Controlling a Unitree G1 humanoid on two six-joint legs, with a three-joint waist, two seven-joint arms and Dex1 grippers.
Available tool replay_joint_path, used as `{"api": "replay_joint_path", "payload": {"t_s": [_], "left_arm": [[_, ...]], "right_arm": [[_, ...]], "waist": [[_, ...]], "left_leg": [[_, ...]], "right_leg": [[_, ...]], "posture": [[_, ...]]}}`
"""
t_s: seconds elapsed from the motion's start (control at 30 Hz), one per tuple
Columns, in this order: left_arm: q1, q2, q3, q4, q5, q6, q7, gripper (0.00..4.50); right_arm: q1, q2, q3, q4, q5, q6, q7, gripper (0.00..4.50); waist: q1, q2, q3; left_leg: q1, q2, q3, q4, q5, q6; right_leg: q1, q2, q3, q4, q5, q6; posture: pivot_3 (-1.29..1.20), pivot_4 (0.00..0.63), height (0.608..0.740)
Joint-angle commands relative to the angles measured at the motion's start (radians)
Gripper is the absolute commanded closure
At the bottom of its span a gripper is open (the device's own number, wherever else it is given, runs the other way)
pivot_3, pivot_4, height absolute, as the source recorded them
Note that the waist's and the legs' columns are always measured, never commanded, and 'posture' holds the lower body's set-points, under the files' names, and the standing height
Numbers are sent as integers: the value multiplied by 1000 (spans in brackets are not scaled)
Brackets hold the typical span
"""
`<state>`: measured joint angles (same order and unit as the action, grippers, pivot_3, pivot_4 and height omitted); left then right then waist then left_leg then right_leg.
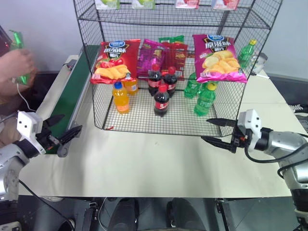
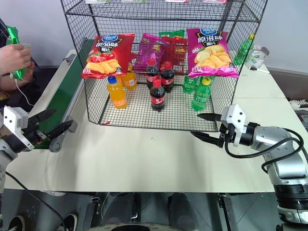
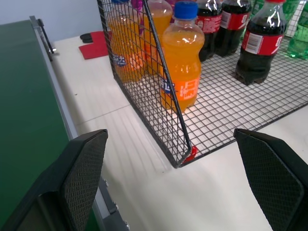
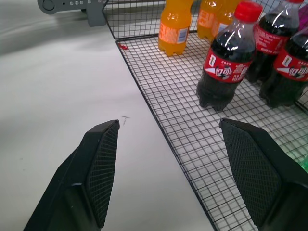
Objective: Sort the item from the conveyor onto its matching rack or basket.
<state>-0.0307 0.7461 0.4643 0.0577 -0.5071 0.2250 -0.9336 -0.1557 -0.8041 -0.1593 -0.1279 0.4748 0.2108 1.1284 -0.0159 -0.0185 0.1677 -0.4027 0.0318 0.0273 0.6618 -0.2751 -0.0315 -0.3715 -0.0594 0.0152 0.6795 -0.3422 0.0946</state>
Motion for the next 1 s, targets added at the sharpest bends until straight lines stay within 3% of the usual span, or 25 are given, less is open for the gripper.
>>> {"api": "replay_joint_path", "payload": {"t_s": [0.03, 0.3, 0.73, 0.9, 1.0], "left_arm": [[8, 11, 37, -37, -26, 0, 2, 0], [34, 3, 58, -66, -77, 26, -8, 0], [-16, 10, 32, -7, 63, -65, 133, 0], [-33, 6, 42, -10, 22, -8, 123, 0], [-102, -22, 77, 8, 19, 8, 238, 0]], "right_arm": [[-18, 7, -1, 0, 3, -14, 8, 1038], [-30, 8, 9, -2, 10, -2, 8, 1038], [-32, 14, 18, -14, 10, 8, -1, 1038], [-30, 20, 20, -6, 6, 0, 2, 1038], [-33, 22, 20, 0, 6, -3, 7, 1038]], "waist": [[0, 0, 0], [-1, 0, 0], [0, 0, 0], [-1, 0, 0], [2, 0, 0]], "left_leg": [[0, 0, 0, 0, 0, 0], [0, 0, 0, 0, 0, 0], [0, 0, 0, 0, 0, 0], [0, 0, 0, 0, 0, 0], [0, 0, 0, 0, 0, 0]], "right_leg": [[0, 0, 0, 0, 0, 0], [0, 0, 0, 0, 0, 0], [0, 0, 0, 0, 0, 0], [0, 0, 0, 0, 0, 0], [0, 0, 0, 0, 0, 0]], "posture": [[0, 150, 739], [0, 150, 739], [0, 150, 739], [0, 150, 739], [0, 150, 739]]}}
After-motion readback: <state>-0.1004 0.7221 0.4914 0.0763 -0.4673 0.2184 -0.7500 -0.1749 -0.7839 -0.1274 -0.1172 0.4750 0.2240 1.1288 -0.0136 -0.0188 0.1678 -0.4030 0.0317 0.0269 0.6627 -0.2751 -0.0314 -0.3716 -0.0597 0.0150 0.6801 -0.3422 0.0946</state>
